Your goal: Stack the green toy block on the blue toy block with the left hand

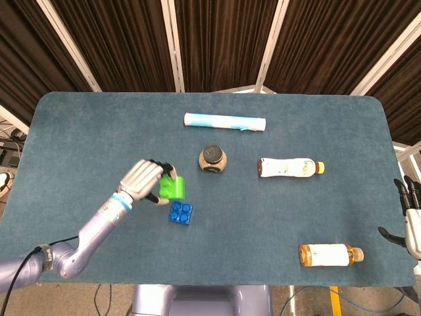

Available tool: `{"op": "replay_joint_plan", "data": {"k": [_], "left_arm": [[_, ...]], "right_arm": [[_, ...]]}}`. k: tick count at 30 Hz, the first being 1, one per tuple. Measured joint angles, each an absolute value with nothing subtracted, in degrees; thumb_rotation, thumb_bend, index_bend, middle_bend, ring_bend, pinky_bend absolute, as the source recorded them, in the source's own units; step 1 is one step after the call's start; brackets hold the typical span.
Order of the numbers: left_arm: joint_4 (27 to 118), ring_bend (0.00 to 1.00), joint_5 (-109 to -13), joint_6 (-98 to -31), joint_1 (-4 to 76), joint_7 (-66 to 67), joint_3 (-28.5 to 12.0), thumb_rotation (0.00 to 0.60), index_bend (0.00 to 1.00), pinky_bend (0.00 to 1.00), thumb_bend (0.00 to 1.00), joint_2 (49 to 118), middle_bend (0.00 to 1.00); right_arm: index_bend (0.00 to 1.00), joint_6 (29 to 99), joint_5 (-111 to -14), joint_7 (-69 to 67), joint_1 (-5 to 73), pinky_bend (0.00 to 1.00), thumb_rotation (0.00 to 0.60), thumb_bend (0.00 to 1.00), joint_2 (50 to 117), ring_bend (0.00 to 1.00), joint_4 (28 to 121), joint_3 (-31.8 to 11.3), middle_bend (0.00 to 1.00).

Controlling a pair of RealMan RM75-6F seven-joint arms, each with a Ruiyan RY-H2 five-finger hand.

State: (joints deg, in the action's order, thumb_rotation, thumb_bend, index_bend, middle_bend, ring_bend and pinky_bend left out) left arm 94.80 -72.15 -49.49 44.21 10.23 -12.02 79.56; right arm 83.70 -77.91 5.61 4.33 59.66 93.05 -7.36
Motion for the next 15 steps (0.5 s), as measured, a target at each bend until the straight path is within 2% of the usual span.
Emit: {"op": "replay_joint_plan", "data": {"k": [7, 15], "left_arm": [[95.76, 0.47, -82.6, -47.04, 46.03, 4.43, -8.3, 0.6, 0.49, 0.42, 0.08, 78.07, 0.49], [92.07, 0.47, -84.79, -42.92, 48.65, 1.24, -5.67, 0.6, 0.49, 0.42, 0.08, 78.52, 0.49]], "right_arm": [[0.0, 83.75, -77.88, 5.41, 4.18, 0.0, 0.6, 0.0, 59.49, 0.0, 93.19, -7.27, 0.0], [0.0, 83.65, -77.58, 5.49, 4.15, 0.0, 0.6, 0.0, 59.54, 0.0, 93.08, -7.31, 0.0]]}}
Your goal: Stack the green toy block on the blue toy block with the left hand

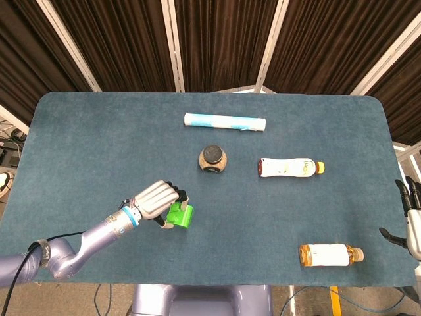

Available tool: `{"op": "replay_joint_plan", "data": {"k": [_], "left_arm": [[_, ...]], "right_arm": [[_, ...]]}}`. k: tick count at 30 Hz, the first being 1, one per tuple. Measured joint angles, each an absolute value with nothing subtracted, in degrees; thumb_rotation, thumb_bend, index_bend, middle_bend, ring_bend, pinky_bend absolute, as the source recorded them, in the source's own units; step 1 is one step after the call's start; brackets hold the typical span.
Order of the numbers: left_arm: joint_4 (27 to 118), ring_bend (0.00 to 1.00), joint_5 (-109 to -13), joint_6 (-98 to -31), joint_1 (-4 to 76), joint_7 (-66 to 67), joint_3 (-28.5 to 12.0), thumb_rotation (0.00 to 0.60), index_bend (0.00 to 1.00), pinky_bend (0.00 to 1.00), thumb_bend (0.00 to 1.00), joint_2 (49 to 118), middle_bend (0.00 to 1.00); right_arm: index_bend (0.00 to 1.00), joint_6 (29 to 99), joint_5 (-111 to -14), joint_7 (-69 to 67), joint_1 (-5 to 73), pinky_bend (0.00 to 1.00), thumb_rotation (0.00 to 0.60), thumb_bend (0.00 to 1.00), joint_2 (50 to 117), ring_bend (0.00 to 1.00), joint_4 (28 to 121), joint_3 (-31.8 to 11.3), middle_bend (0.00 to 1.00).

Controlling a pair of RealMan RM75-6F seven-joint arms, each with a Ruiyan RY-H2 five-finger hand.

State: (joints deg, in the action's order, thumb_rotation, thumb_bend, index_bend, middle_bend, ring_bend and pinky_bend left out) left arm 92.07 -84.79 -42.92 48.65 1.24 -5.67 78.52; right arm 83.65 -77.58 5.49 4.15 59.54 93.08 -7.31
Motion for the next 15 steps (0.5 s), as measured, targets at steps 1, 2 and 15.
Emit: {"op": "replay_joint_plan", "data": {"k": [1, 2, 15], "left_arm": [[91.59, 0.47, -84.81, -42.93, 48.76, 1.15, -5.52, 0.6, 0.5, 0.42, 0.09, 78.81, 0.49], [91.24, 0.47, -84.8, -43.05, 48.79, 1.06, -5.46, 0.6, 0.49, 0.42, 0.09, 79.03, 0.49], [89.21, 0.47, -83.47, -44.18, 49.05, 0.99, -4.98, 0.6, 0.51, 0.42, 0.09, 79.97, 0.5]], "right_arm": [[0.0, 83.62, -77.57, 5.51, 4.16, 0.0, 0.6, 0.0, 59.56, 0.0, 93.05, -7.31, 0.0], [0.0, 83.57, -77.53, 5.56, 4.19, 0.0, 0.6, 0.0, 59.58, 0.0, 93.02, -7.32, 0.0], [0.0, 83.65, -77.63, 5.09, 4.15, 0.0, 0.6, 0.0, 59.45, 0.0, 92.97, -7.36, 0.0]]}}
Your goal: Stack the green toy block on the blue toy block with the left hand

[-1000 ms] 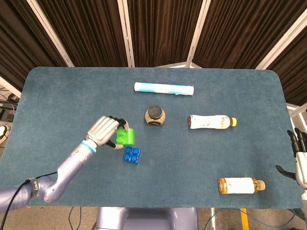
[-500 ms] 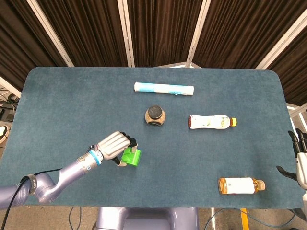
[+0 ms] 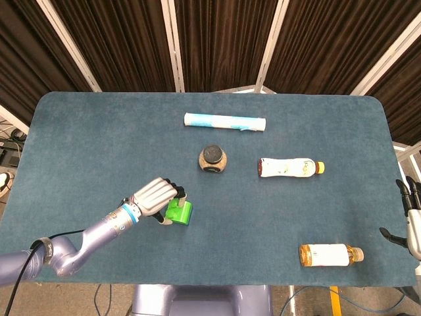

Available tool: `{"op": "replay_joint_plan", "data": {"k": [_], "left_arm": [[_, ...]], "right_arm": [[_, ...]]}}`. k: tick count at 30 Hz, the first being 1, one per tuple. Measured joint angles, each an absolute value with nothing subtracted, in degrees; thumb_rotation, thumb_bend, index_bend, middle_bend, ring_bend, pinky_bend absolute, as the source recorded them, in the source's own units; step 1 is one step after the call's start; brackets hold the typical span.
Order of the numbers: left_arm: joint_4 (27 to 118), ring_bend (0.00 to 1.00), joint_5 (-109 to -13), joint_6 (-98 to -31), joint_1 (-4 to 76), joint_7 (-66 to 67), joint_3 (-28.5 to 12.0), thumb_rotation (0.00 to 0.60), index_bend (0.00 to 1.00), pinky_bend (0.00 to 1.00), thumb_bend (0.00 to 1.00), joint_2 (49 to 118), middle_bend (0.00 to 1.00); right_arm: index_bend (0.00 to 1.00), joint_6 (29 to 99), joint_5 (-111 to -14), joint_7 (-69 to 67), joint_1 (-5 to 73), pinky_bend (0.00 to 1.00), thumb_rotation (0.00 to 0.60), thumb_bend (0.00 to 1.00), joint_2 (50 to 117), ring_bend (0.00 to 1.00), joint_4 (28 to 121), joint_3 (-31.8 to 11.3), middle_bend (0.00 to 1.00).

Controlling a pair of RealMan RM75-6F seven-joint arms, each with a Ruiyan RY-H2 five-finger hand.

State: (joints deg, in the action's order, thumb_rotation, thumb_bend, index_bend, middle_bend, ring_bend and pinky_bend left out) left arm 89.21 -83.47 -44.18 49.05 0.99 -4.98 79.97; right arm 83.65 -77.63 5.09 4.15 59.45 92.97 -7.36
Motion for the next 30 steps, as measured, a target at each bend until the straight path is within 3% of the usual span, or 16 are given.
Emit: {"op": "replay_joint_plan", "data": {"k": [27, 30], "left_arm": [[84.24, 0.47, -81.49, -43.79, 50.22, 2.7, -3.94, 0.6, 0.51, 0.42, 0.09, 84.54, 0.5], [83.95, 0.4, -81.22, -43.65, 50.35, 3.12, -3.86, 0.6, 0.45, 0.35, 0.09, 84.83, 0.41]], "right_arm": [[0.0, 83.54, -77.41, 5.2, 4.17, 0.0, 0.6, 0.0, 59.46, 0.0, 92.94, -7.42, 0.0], [0.0, 83.52, -77.37, 5.1, 4.16, 0.0, 0.6, 0.0, 59.41, 0.0, 92.92, -7.45, 0.0]]}}
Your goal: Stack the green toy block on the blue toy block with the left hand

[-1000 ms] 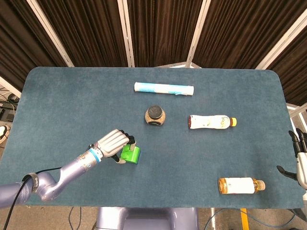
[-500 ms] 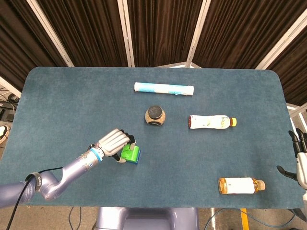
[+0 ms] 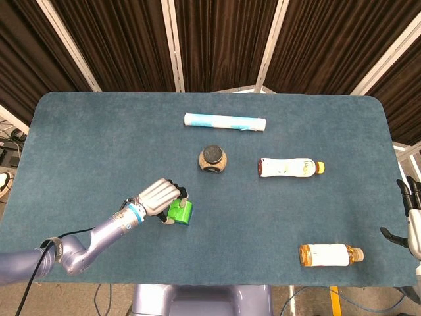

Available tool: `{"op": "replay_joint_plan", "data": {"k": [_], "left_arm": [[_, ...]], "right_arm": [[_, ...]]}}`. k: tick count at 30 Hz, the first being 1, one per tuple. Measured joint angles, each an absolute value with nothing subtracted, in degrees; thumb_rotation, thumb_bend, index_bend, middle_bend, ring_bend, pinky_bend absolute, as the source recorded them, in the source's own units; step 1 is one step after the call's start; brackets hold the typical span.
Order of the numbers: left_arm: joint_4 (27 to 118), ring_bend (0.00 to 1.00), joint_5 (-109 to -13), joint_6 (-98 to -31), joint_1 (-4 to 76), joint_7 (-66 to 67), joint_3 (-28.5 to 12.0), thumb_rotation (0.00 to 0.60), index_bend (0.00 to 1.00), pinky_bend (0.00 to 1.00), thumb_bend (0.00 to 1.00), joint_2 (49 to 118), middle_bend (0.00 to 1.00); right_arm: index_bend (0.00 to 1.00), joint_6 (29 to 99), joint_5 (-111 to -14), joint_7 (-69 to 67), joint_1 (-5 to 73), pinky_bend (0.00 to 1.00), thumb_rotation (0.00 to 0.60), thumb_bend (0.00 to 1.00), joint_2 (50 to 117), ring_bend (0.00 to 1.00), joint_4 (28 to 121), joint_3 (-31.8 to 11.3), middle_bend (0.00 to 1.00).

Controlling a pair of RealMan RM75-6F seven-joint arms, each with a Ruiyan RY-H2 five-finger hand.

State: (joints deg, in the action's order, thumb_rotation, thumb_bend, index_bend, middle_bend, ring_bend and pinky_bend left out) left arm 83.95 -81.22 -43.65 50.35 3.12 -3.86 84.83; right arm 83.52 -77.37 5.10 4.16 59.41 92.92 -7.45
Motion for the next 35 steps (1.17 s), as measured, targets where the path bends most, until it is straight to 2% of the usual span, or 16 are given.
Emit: {"op": "replay_joint_plan", "data": {"k": [3, 5, 6, 15, 20, 29, 35], "left_arm": [[84.11, 0.13, -81.09, -43.52, 50.43, 3.2, -3.79, 0.6, 0.16, 0.14, 0.06, 84.78, 0.11], [84.45, 0.02, -81.28, -43.62, 50.41, 2.93, -3.71, 0.6, 0.03, 0.04, 0.03, 84.44, 0.01], [84.68, 0.01, -81.39, -43.69, 50.38, 2.74, -3.68, 0.6, 0.01, 0.02, 0.02, 84.19, 0.0], [88.7, 0.0, -83.79, -47.94, 48.76, 1.07, -3.43, 0.6, 0.0, 0.0, 0.02, 78.91, 0.0], [92.09, 0.0, -84.3, -52.98, 45.98, 1.41, -3.31, 0.6, 0.0, 0.0, 0.02, 73.78, 0.0], [94.97, 0.0, -86.28, -69.28, 35.13, 2.23, -1.2, 0.6, 0.0, 0.0, 0.02, 67.95, 0.0], [94.45, 0.0, -87.02, -78.91, 25.93, 2.09, 2.3, 0.6, 0.0, 0.0, 0.02, 65.89, 0.0]], "right_arm": [[0.0, 83.58, -77.38, 5.06, 4.13, 0.0, 0.6, 0.0, 59.37, 0.0, 92.95, -7.46, 0.0], [0.0, 83.62, -77.39, 5.06, 4.11, 0.0, 0.6, 0.0, 59.36, 0.0, 92.95, -7.45, 0.0], [0.0, 83.63, -77.4, 5.04, 4.1, 0.0, 0.6, 0.0, 59.35, 0.0, 92.96, -7.45, 0.0], [0.0, 84.01, -77.97, 4.69, 3.95, 0.0, 0.6, 0.0, 59.1, 0.0, 93.37, -7.34, 0.0], [0.0, 84.45, -78.99, 4.12, 3.84, 0.0, 0.6, 0.0, 58.81, 0.0, 93.84, -7.15, 0.0], [0.0, 84.51, -80.65, 2.83, 3.99, 0.0, 0.6, 0.0, 58.37, 0.0, 94.6, -6.77, 0.0], [0.0, 84.89, -82.26, 1.73, 4.05, 0.0, 0.6, 0.0, 57.9, 0.0, 95.12, -6.45, 0.0]]}}
